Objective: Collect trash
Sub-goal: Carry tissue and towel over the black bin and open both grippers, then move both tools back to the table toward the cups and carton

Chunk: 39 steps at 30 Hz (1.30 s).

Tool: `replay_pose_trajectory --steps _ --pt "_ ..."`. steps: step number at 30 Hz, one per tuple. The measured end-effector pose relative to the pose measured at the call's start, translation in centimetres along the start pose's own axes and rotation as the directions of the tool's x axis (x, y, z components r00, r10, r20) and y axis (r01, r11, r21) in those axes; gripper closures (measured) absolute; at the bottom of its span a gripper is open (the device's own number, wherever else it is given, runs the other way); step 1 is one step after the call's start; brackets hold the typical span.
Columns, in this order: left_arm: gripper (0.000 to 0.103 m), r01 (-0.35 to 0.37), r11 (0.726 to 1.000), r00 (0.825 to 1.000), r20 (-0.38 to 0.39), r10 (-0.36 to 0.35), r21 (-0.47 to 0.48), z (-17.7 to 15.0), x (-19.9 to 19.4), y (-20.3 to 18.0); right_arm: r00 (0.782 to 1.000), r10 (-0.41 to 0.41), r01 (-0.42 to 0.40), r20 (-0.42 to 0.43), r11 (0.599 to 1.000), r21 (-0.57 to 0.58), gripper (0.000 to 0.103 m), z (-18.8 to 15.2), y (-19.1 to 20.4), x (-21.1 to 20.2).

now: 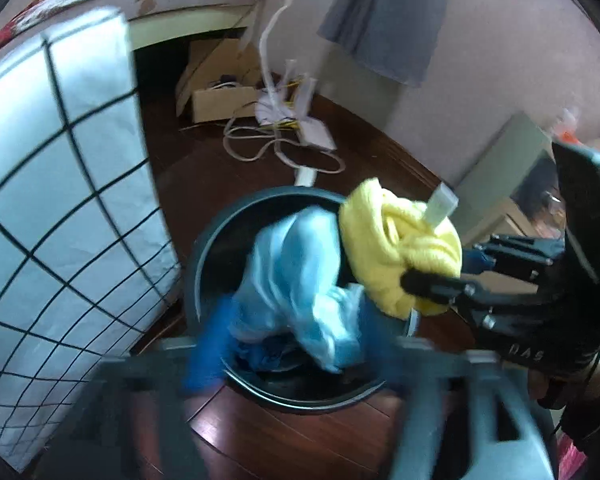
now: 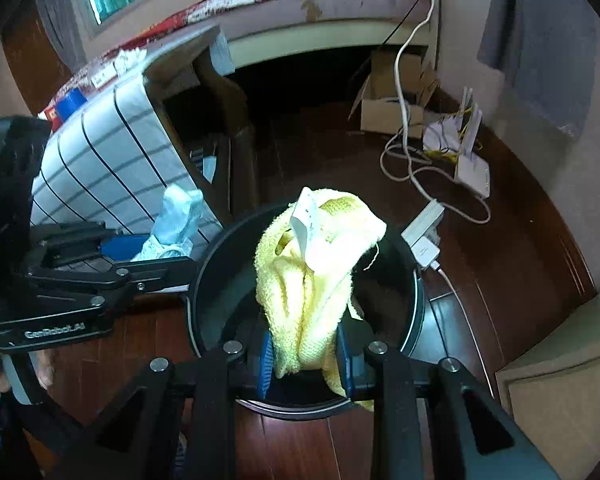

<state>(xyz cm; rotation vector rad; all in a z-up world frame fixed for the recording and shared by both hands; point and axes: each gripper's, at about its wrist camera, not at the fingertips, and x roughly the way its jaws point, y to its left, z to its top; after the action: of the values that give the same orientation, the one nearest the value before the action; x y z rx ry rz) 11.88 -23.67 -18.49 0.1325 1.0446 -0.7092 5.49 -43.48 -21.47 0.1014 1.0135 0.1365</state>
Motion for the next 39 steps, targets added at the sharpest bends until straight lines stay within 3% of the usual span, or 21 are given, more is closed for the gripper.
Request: replay_pose_trajectory --steps 1,6,10,16,33,39 --pt "0.002 -0.027 0.999 1.0 -0.003 0.027 -0.022 -0.1 0.2 0.5 0.999 -0.026 0.026 -0.027 1.0 -0.003 0.049 0.0 -0.5 0.9" --pt "0.001 -0.151 0.986 0.988 -0.024 0.15 -0.07 -2.2 0.0 2.8 0.992 -0.093 0.099 -0.08 0.992 0.076 0.0 -1.2 -2.6 2.5" --pt "0.001 -0.212 0.973 0.977 -0.012 0.212 -0.086 -3.5 -0.6 3.4 0.99 -0.135 0.137 -0.032 0.984 0.112 0.0 -1.9 -2.2 2.0" --pt "0.001 -0.24 0.967 0.971 -0.006 0.24 -0.082 -4.4 -1.0 3.3 0.986 -0.168 0.164 0.024 0.979 0.122 0.0 -3.0 -0.9 1.7" --pt "0.001 -0.249 0.963 0.968 0.017 0.252 -0.102 -5.0 -2.4 3.4 0.984 -0.163 0.156 0.068 0.983 0.101 0.0 -2.8 1.3 0.3" --pt "0.001 -0.275 0.955 0.959 0.043 0.281 -0.115 -5.2 -4.1 3.7 0.981 -0.166 0.158 0.097 0.984 0.085 0.0 -2.4 2.5 -0.9"
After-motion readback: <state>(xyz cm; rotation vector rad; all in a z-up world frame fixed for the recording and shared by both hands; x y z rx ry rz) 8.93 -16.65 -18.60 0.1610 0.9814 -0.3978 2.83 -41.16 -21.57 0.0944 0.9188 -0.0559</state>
